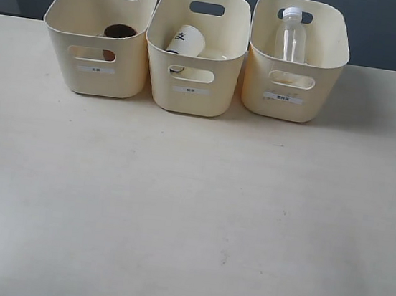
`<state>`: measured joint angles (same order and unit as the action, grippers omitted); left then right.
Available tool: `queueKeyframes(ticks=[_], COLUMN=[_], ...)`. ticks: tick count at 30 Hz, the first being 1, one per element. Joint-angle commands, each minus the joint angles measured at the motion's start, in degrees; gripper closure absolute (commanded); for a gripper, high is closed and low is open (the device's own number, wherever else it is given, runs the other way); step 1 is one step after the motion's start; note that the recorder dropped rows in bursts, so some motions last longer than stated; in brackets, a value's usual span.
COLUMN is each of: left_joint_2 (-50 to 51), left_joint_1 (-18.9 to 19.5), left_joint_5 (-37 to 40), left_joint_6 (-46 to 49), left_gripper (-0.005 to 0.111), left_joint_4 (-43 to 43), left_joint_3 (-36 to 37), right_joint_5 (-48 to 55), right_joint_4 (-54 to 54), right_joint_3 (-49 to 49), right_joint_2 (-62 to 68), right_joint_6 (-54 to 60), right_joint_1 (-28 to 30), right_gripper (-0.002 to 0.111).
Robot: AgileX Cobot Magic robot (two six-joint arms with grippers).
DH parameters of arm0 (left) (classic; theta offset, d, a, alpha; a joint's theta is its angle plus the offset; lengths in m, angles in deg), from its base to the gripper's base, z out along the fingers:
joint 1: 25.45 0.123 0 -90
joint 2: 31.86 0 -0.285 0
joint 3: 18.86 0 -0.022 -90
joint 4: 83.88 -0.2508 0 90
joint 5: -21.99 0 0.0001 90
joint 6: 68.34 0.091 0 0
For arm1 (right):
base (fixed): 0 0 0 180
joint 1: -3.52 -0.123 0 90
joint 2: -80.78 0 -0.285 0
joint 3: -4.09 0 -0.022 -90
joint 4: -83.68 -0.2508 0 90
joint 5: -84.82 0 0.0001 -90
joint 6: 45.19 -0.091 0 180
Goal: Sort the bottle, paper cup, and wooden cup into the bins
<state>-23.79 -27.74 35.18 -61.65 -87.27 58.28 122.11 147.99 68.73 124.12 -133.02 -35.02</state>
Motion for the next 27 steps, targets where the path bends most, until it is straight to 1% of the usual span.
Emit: queueKeyframes(ticks=[1,5,13,17,21,27], left_joint_2=[-0.28,-0.28,-0.28,-0.28,-0.28,-0.28], left_joint_1=[-0.18,-0.18,-0.18,-0.18,-0.18,-0.18], left_joint_5=[-0.28,-0.28,-0.28,-0.28,-0.28,-0.28], left_joint_6=[-0.11,-0.11,-0.11,-0.11,-0.11,-0.11], left_gripper=[0.107,0.107,0.107,0.107,0.107,0.107], left_joint_4=[-0.33,-0.33,-0.33,-0.33,-0.33,-0.33], left_joint_3=[0.07,0.07,0.07,0.07,0.07,0.07], right_joint_5=[-0.49,-1.02,0.25,1.21,0.39,-2.32], right_joint_4=[-5.54,-7.87,-7.73,-5.75,-6.00,-5.64], right_joint_3=[0.28,0.28,0.28,0.28,1.32,4.48], right_joint_2=[-0.37,-0.37,-0.37,-0.83,-5.99,-18.35], right_joint_6=[-0.77,-0.77,-0.65,-0.65,-0.65,-0.55], right_joint_1=[0.14,0.14,0.14,-0.26,0.27,1.46], right_gripper=[0.109,0.109,0.109,0.109,0.109,0.109])
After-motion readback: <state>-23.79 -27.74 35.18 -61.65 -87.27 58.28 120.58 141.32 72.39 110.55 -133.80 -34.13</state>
